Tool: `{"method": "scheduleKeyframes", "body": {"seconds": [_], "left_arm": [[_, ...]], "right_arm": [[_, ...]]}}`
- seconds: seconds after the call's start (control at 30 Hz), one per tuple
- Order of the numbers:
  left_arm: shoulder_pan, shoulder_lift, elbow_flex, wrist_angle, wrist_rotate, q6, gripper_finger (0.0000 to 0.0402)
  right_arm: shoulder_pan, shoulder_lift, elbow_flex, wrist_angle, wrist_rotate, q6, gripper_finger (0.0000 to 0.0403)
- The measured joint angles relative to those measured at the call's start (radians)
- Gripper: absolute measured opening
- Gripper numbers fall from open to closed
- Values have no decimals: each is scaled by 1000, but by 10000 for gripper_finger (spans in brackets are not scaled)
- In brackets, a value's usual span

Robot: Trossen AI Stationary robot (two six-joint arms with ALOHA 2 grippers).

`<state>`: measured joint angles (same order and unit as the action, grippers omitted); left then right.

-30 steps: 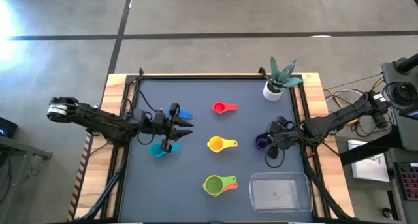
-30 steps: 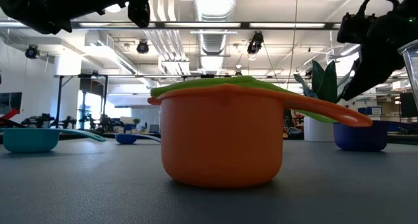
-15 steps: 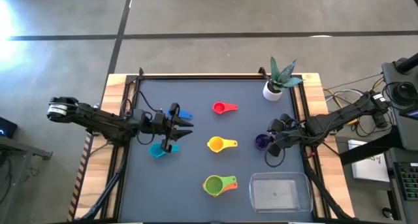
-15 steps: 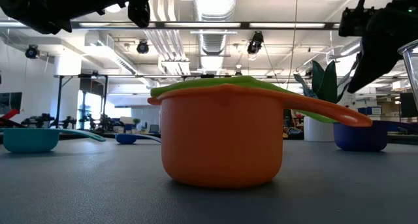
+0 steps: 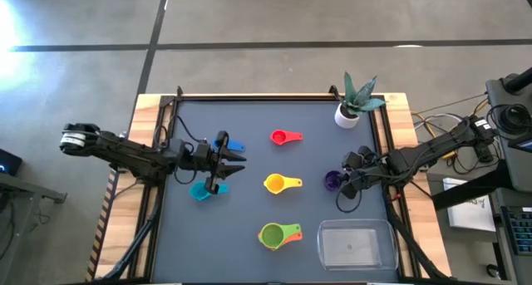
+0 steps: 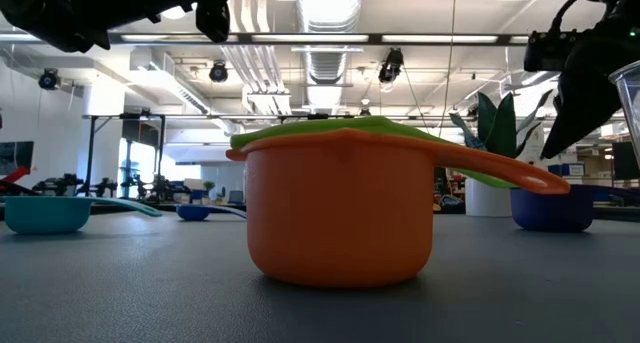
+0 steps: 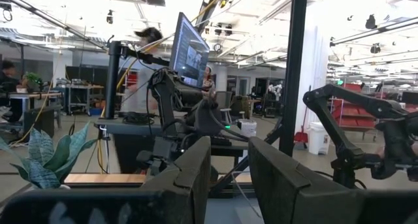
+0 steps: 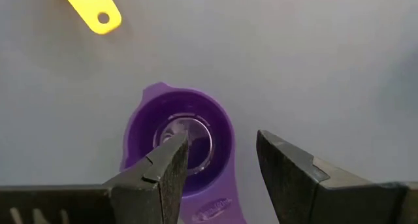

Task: Nest measuring cups in basket
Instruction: Stack the violet measuring cup on top of the green measuring cup

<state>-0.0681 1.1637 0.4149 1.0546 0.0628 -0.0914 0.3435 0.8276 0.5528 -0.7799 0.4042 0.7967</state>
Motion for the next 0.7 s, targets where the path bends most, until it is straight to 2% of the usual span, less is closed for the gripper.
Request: {"method": "scheduleKeyframes", "body": {"seconds": [0.37, 0.7], "left_arm": [[0, 0, 0, 0, 0, 0, 86], [0, 0, 0, 0, 0, 2, 86]], "right_arm": [[-36, 0, -37, -1, 7, 5, 171], [-50, 1, -64, 20, -45, 11, 171]]}}
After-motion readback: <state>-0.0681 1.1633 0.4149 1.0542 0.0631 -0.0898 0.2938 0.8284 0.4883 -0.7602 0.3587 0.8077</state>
